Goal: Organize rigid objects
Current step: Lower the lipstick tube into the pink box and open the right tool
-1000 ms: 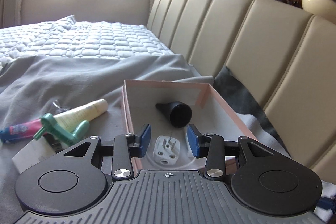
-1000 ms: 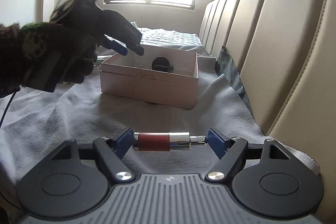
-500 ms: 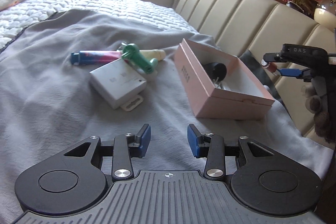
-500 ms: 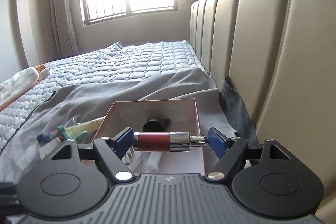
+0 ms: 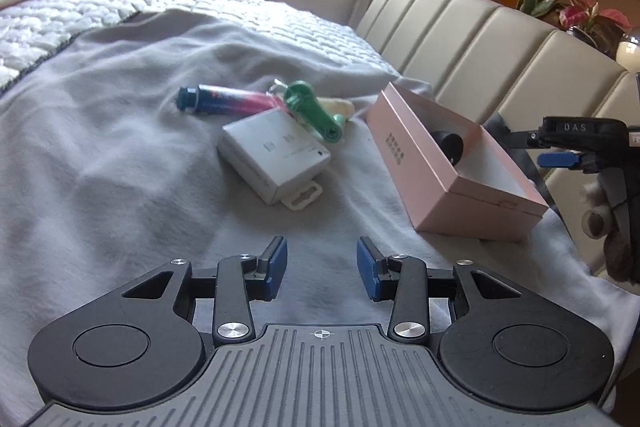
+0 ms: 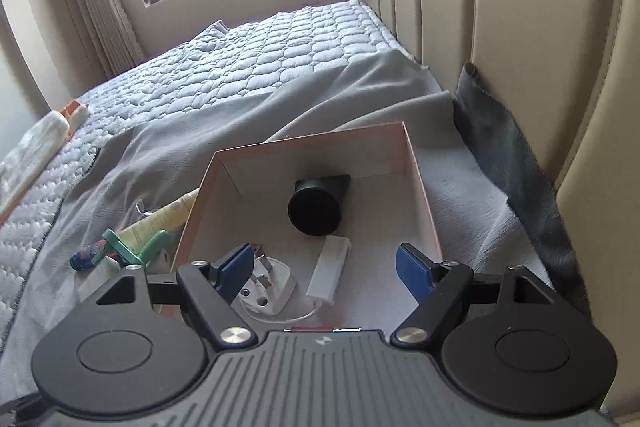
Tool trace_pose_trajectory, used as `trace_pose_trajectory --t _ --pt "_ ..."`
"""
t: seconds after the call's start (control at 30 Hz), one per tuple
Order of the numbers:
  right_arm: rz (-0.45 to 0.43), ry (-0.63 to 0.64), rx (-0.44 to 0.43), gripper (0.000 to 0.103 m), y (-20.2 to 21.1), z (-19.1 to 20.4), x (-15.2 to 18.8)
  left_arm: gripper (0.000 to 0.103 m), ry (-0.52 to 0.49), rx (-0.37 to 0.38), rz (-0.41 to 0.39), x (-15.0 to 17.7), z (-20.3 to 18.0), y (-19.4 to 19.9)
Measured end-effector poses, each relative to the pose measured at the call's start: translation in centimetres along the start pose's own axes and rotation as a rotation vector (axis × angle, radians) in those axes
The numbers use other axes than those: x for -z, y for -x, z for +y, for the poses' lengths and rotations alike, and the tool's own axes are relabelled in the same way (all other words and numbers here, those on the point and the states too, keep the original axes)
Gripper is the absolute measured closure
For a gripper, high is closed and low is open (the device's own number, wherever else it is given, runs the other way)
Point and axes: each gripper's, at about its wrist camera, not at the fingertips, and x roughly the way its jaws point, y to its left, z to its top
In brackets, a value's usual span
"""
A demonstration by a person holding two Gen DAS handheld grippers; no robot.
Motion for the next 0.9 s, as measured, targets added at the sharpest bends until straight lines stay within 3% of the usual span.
trace_pose_trajectory --t 0.1,0.2,0.4,0.47,0.57,0.73,0.83,0.9 --pt "-0.104 0.172 0.069 0.024 1.8 3.2 1.3 0.061 -0.057 -0.052 -0.065 -1.9 0.5 -0.3" --pt "-0.195 0.268 0.079 0.024 3.9 5.8 4.0 0.061 -0.041 -0.075 -0.1 -4.5 1.9 -1.3" --pt "-0.158 0.348 -0.062 0.024 4.8 9.2 7.5 0.061 0.118 -0.109 -0.142 -7.5 4.4 -2.7" --pt "-0.158 0.367 -0.096 0.024 4.3 10.3 7.0 0.061 0.117 -0.092 -0.15 -7.1 4.4 -2.1" --pt "-0.149 0.399 -0.155 0.024 2.9 12.6 5.4 0.061 0.092 -0.089 -0.091 -6.2 4.4 -1.7" --pt "-0.034 0.354 -0.253 0.024 -3.2 18.0 1.9 0.061 0.126 -0.072 -0.073 -4.6 5.4 -0.3" --pt "0.036 0.286 -0.25 0.024 -7.7 20.4 0.8 0.061 0.15 -0.058 -0.069 -4.0 6.0 0.4" --pt "0.041 0.294 -0.198 0.024 -10.2 21.7 0.7 0.061 0.154 -0.056 -0.073 -3.7 6.3 0.8"
